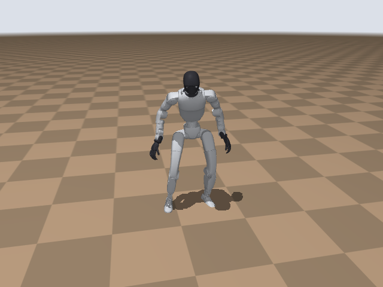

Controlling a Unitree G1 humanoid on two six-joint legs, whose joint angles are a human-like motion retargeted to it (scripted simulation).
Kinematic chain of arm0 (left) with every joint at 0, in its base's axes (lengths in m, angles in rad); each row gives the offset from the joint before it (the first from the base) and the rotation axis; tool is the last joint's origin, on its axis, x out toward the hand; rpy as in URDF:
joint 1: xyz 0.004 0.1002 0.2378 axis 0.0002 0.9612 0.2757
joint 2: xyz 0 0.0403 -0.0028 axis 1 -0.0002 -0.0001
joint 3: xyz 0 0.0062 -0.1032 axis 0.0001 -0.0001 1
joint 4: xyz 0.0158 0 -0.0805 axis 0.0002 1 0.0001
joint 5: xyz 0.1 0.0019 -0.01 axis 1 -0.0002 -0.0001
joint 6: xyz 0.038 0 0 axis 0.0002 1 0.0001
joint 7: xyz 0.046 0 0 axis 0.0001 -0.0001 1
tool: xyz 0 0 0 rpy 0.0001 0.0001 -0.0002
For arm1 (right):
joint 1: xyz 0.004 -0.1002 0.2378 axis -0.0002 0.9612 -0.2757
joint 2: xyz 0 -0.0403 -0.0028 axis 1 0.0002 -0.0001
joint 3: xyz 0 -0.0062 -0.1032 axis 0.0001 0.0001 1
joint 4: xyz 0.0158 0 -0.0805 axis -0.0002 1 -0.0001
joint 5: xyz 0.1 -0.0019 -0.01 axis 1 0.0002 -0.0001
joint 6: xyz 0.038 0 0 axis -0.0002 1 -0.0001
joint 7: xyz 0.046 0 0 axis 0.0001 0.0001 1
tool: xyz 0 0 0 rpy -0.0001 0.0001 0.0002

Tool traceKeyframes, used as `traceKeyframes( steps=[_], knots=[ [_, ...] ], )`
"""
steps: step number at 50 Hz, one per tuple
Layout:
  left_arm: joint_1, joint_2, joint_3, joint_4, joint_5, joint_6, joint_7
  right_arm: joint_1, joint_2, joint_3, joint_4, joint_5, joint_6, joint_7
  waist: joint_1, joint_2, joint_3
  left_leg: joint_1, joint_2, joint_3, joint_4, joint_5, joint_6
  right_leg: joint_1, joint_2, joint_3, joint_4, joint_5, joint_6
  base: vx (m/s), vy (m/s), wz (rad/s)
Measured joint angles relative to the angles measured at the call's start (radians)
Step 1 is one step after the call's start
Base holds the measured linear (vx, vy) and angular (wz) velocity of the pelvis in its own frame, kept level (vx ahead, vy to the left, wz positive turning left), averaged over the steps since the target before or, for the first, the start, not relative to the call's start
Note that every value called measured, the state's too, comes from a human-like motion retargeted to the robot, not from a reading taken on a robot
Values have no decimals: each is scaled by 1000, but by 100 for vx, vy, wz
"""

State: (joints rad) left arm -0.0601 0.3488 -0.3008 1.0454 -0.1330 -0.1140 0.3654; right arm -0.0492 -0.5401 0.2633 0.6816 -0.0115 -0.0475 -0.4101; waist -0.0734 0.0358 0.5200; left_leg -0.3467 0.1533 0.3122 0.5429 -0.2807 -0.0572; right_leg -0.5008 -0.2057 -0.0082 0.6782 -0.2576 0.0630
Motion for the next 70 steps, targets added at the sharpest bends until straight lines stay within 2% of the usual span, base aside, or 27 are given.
traceKeyframes(
  steps=[2,3,5,7,9,11,13,15,17,19,22,25,27,29,31,32,33,35,38,43,46,50,55,60,63,66,70],
  knots=[
    [-4,-17,12,24,-52,17,-10,-38,10,5,26,4,56,34,-2,-30,0,44,-89,-4,-102,69,-29,82,29,45,-172,71,23,-1,26,26],
    [0,-18,16,34,-52,22,-24,-54,19,18,35,22,58,33,-4,-51,0,14,-108,-7,-35,73,-54,113,2,23,-220,59,-1,0,24,28],
    [9,-12,21,50,-46,24,-55,-91,35,63,60,64,53,29,-8,-74,0,-80,-101,-24,176,71,-106,131,-57,-11,-222,11,-81,2,27,33],
    [22,-8,24,57,-50,2,-74,-120,40,114,85,82,36,30,-9,-77,0,-163,-38,-21,393,38,-128,82,-87,14,-102,-4,-78,4,32,27],
    [33,-8,31,56,-44,-17,-77,-144,38,157,108,84,22,30,7,-83,0,-203,57,15,547,-16,-114,63,-108,35,-60,-12,-44,4,33,-16],
    [43,-7,42,54,-31,-29,-84,-166,33,192,136,92,11,36,37,-80,0,-213,163,35,619,-73,-79,70,-105,50,-89,-11,-42,1,36,-60],
    [50,-4,50,50,-23,-35,-107,-168,31,197,154,107,4,44,53,-70,0,-203,232,18,588,-120,-38,81,-98,60,-133,21,-37,-2,41,-42],
    [51,5,56,52,-11,-35,-140,-144,36,168,151,119,2,58,50,-70,0,-165,249,-13,451,-151,-10,104,-108,55,-187,62,-12,-2,46,-2],
    [43,20,52,60,15,-32,-161,-94,48,114,131,122,0,74,43,-78,0,-83,218,-48,209,-103,-9,133,-126,48,-244,95,-2,0,51,7],
    [24,40,25,69,41,-25,-164,-34,61,55,110,118,15,91,42,-81,0,-1,174,-85,-2,8,-10,153,-141,45,-287,132,-9,0,55,6],
    [-17,77,-50,74,87,-8,-134,42,81,6,108,118,34,85,38,-91,0,-8,144,-74,1,54,-33,125,-196,-26,-224,150,-57,-3,55,22],
    [-73,99,-104,69,110,8,-52,71,93,2,145,110,43,58,32,-78,0,-24,103,-59,-23,61,-71,50,-218,-137,-19,31,-120,-8,51,41],
    [-99,89,-95,65,83,7,1,64,94,17,174,98,35,44,29,-56,0,-22,69,-61,-69,66,-30,-13,-153,-131,136,-85,-123,-7,42,35],
    [-107,65,-63,56,20,-4,41,42,90,38,199,85,31,29,33,-50,0,-19,29,-46,-91,73,-8,-42,-67,-104,165,-108,-77,-3,36,11],
    [-101,44,-23,46,-32,-8,56,8,86,62,215,77,41,19,35,-72,0,-20,-31,-18,-88,82,-33,-1,-21,-81,13,-50,-15,0,34,11],
    [-95,37,-6,41,-40,-1,51,-11,85,75,219,81,48,14,34,-86,0,-33,-59,-9,-62,86,-58,32,-25,-79,-75,-28,-18,1,34,24],
    [-87,35,6,38,-35,14,37,-33,83,92,223,95,55,8,31,-96,0,-61,-75,-9,-3,89,-88,57,-50,-90,-127,-33,-68,1,36,36],
    [-60,36,13,37,-12,22,0,-79,78,132,230,111,51,-4,10,-89,0,-147,-58,-27,189,84,-146,43,-102,-94,-71,-42,-133,2,39,53],
    [-20,39,-2,47,65,1,-5,-162,56,186,247,79,38,-18,-7,-90,0,-235,35,18,460,17,-169,17,-166,-62,-8,-28,-72,3,42,17],
    [25,56,-18,66,230,-31,21,-293,16,247,275,32,0,-68,55,-58,0,-254,247,23,626,-132,-76,5,-142,3,-68,20,-56,-2,45,-76],
    [13,76,-26,91,261,-17,8,-299,6,224,250,29,2,-76,65,-51,0,-189,235,-43,422,-154,-32,28,-148,13,-147,78,-41,-6,53,-31],
    [-30,98,-60,130,251,15,-12,-225,15,153,210,31,27,-55,50,-43,0,-40,156,-124,56,1,6,81,-171,3,-223,112,-43,-1,58,9],
    [-118,133,-114,90,198,38,9,-56,49,63,184,75,47,-42,1,-52,0,-90,69,-143,130,-6,-88,119,-245,-25,-158,14,-50,4,52,92],
    [-127,129,11,32,143,51,-1,48,73,-23,145,62,30,54,53,-36,0,37,6,-109,-26,14,-22,97,-166,-48,88,-99,-90,10,38,0],
    [-1,185,160,-152,263,57,-89,125,42,-143,-50,-6,0,165,82,-62,-15,165,-33,-61,-145,41,-26,202,-130,-184,66,-113,-40,19,25,-57],
    [205,320,309,-465,395,43,-127,260,-31,-297,-359,-41,-37,234,116,-109,-117,230,-91,-24,-250,70,-42,309,-87,-230,-159,-56,46,21,18,-52],
    [417,490,576,-844,520,10,-149,432,-183,-563,-734,-94,-76,309,183,-108,-214,293,-122,13,-315,90,-50,364,-67,-169,-278,-6,20,17,18,-45]
  ],
)
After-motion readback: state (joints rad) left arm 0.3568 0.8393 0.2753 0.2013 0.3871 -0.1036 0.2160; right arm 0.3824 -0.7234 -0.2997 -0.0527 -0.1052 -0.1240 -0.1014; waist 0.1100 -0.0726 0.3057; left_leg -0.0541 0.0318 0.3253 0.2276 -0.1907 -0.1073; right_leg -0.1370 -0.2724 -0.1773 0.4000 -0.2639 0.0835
